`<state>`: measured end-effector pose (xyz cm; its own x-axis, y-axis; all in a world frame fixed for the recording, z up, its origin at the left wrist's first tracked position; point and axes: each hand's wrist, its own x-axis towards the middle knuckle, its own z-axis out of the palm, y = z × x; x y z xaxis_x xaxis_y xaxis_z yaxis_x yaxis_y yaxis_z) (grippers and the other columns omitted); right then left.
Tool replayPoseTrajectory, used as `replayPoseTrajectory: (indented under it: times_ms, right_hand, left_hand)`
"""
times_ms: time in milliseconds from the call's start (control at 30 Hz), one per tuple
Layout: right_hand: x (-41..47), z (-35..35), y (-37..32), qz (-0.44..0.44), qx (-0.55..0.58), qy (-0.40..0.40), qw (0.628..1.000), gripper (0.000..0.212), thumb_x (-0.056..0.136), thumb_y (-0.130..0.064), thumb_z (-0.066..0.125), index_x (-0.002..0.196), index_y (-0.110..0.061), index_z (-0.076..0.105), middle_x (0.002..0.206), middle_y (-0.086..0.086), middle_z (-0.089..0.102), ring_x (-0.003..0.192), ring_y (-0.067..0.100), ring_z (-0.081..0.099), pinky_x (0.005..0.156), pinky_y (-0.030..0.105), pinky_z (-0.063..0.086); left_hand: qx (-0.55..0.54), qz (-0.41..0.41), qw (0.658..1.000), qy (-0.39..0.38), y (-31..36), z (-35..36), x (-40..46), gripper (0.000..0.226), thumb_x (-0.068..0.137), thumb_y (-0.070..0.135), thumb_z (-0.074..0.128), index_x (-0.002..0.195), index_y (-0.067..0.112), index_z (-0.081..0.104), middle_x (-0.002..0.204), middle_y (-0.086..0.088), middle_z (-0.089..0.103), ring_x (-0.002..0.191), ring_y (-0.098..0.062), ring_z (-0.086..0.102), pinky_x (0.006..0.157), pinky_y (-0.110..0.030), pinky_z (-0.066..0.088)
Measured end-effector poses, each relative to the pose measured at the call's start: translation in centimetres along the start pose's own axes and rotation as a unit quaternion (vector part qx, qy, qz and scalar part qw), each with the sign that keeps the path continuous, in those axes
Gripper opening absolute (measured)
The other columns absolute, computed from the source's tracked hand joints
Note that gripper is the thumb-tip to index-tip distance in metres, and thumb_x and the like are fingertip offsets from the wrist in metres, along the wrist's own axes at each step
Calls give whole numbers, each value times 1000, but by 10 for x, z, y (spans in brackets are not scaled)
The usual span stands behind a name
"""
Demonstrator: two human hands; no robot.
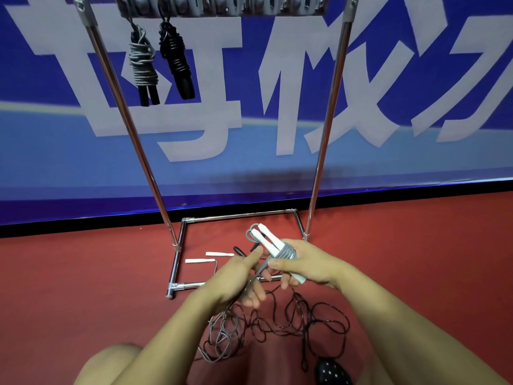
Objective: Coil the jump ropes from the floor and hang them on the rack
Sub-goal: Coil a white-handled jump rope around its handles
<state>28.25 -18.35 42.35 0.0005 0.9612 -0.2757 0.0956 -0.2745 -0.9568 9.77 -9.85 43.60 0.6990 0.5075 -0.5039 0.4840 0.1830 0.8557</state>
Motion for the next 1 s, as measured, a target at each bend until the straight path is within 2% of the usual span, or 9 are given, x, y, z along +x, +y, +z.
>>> replayPoseTrajectory:
  times_ms: [133,267,333,400,500,633,767,833,1000]
  right_hand:
    - [0,-2,0,-7,-2,29,1000,31,96,-23,72,122,-10,61,93,10,76,55,18,59,50,25,45]
    - [-1,-3,-4,-22,29,50,998,39,95,-35,70,130,-21,60,88,12,74,53,19,56,49,25,45]
    - [-3,-4,-8,-28,28,73,997,43,92,-42,68,127,-16,63,87,11,75,51,17,56,49,25,45]
    - [-4,-4,-11,-28,30,96,995,36,97,-34,66,118,-6,63,80,4,75,48,12,54,48,23,43]
    - [-4,-4,-11,-22,8,105,994,27,102,-27,62,111,-2,63,68,-7,71,49,7,52,49,19,42]
    - [2,-2,-5,-30,16,127,991,25,100,-32,66,109,-9,61,82,1,66,59,12,49,56,24,41]
    - [10,0,-2,16,169,109,979,46,107,-46,45,115,-6,66,80,5,62,59,15,48,57,27,38]
    - [11,-1,0,33,196,96,975,49,109,-42,38,123,-5,68,83,5,65,64,16,52,59,26,43]
    - [11,-2,7,12,100,90,991,30,103,-33,57,124,-15,67,98,1,66,84,11,61,80,27,53]
  left_hand:
    - [-21,-72,995,-65,-2,-3,0,75,106,59,20,89,4,68,66,-15,67,52,-22,64,51,-24,50]
    - [-62,-72,991,-97,-5,3,-1,64,108,51,29,92,3,69,65,-14,67,65,-27,72,59,-28,59]
    - [-102,-36,992,-68,-6,5,1,53,108,44,39,87,4,67,58,-12,62,67,-29,73,63,-30,59]
    - [-112,16,993,-21,-7,4,5,45,106,40,48,83,6,65,53,-10,57,65,-27,72,62,-30,57]
    - [-75,64,995,25,-6,3,8,41,104,38,54,87,4,69,54,-7,58,57,-21,67,64,-31,54]
    - [0,116,989,95,-5,5,9,38,103,38,56,89,9,77,53,-4,58,43,-14,43,47,-21,38]
    - [48,147,980,125,-5,4,7,41,105,39,53,85,12,77,51,1,46,46,-12,32,46,-23,28]
    - [58,157,977,129,-6,3,6,44,106,39,49,81,13,75,57,-4,37,48,-14,26,48,-26,23]
    - [76,158,974,146,-6,3,8,55,108,43,40,79,13,75,63,-8,37,54,-18,28,51,-30,23]
